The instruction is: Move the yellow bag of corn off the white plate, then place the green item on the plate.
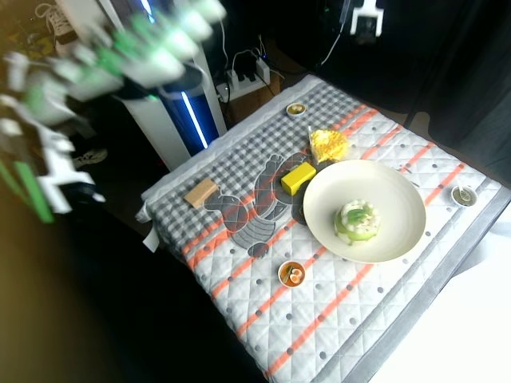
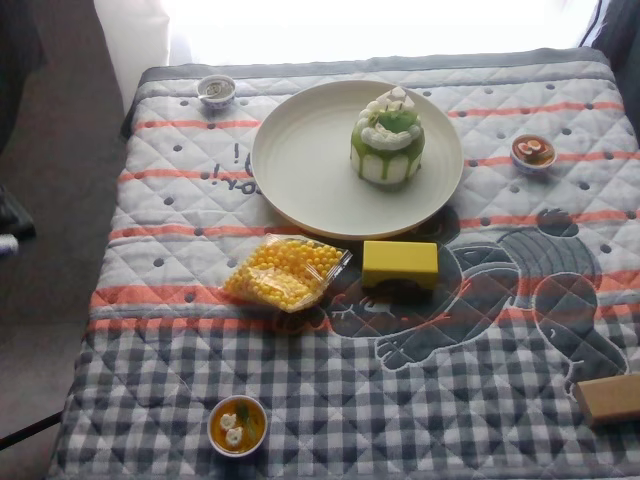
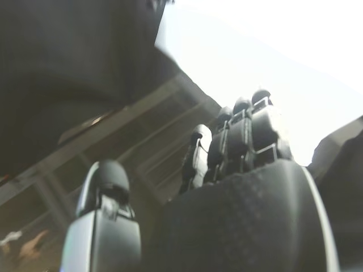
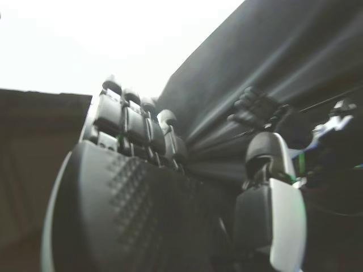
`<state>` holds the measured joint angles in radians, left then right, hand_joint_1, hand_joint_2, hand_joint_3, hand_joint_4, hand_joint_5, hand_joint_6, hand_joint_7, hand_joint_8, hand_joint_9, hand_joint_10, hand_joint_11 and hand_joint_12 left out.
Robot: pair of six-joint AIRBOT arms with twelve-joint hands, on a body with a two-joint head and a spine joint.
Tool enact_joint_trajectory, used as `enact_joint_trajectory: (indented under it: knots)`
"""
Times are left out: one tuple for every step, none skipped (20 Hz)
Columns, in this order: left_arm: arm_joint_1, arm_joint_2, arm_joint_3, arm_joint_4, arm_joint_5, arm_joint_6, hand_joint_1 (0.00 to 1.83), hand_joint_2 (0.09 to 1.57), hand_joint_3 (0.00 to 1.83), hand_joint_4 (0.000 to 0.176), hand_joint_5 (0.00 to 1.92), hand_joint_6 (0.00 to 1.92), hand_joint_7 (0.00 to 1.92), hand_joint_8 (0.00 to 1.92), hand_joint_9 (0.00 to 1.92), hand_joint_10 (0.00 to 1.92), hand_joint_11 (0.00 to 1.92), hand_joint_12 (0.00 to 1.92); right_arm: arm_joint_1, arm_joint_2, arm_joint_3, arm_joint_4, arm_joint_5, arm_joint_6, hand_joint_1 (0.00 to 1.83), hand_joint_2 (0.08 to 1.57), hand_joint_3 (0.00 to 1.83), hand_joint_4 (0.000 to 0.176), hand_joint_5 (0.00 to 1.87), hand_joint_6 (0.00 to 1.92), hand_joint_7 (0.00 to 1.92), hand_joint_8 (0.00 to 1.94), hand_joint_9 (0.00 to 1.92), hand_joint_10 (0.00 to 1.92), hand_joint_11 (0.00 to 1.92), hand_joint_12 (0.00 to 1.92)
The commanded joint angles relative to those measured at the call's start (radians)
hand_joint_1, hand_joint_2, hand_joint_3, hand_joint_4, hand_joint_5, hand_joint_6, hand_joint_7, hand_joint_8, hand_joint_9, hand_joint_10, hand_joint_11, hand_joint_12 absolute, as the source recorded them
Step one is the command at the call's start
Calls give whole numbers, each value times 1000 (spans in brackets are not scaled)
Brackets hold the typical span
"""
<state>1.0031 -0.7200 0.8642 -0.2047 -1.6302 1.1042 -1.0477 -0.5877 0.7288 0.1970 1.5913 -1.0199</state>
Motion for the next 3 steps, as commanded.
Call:
enact_joint_trajectory:
  knots:
    - [-7,-2,4,-7,-101,-16,342,1221,9,176,0,0,0,0,0,0,0,0,-4,1,1,-4,139,11,594,1447,0,176,409,1817,50,7,0,0,0,0]
    - [-21,-4,10,-7,-101,-29,341,1282,34,176,0,0,0,0,0,0,0,0,-11,2,-2,-4,158,12,500,1333,0,176,81,881,80,13,14,5,27,29]
    - [-22,-4,12,-7,-101,-33,325,1288,33,162,0,0,0,0,0,0,0,0,-24,3,-4,0,170,11,489,1245,0,134,59,849,170,20,34,8,5,5]
